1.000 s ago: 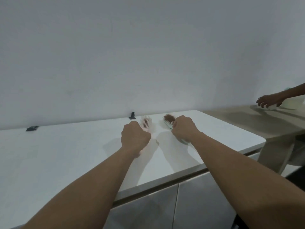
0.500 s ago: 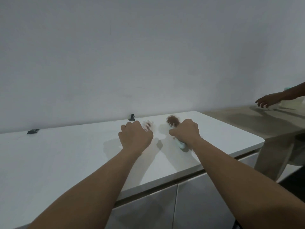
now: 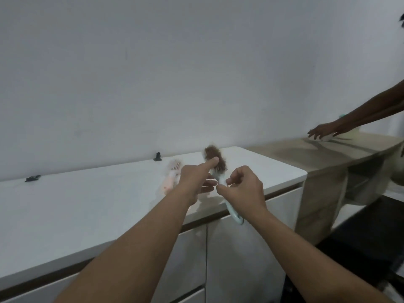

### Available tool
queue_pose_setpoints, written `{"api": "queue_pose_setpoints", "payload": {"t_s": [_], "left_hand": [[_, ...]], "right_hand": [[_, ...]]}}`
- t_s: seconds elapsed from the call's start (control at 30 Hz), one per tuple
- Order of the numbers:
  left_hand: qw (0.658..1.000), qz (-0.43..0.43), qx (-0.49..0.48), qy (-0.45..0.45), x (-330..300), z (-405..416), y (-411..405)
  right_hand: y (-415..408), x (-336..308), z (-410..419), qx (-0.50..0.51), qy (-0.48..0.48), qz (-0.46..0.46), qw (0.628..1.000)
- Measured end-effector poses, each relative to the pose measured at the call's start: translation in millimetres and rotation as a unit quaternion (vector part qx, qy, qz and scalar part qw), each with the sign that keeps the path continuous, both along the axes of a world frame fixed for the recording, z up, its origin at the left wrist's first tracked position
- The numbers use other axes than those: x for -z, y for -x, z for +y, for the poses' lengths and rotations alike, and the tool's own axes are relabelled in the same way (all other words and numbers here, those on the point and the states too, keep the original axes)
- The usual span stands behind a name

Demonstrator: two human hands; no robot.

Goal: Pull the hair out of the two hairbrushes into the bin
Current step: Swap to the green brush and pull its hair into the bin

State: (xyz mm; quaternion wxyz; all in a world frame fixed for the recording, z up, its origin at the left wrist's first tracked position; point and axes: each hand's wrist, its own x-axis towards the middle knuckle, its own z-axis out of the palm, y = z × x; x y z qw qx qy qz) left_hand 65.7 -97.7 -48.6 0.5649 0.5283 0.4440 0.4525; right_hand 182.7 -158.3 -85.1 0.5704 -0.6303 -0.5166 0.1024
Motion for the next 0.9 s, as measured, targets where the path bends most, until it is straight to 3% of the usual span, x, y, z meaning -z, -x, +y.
{"api": "queue_pose_setpoints", "payload": {"t_s": [0.27, 0.5, 0.73, 0.9], "left_hand": [[0.999, -0.033, 0.023, 0.021, 10.7, -42.1, -49.5], [0.997, 0.027, 0.059, -0.033, 31.3, -69.3, -87.8], [0.991, 0.03, 0.134, 0.006, 81.5, -99.9, -113.9], [0.984, 0.03, 0.161, 0.076, 117.2, -114.6, -123.1]], "right_hand": [[-29.2, 27.4, -62.4, -0.022, -0.047, -0.014, 0.999], [-80.5, 38.7, -87.6, 0.037, -0.028, 0.141, 0.989], [-108.0, 61.1, -108.2, -0.014, 0.052, 0.202, 0.978], [-118.5, 92.2, -120.9, 0.045, 0.055, 0.184, 0.98]]}}
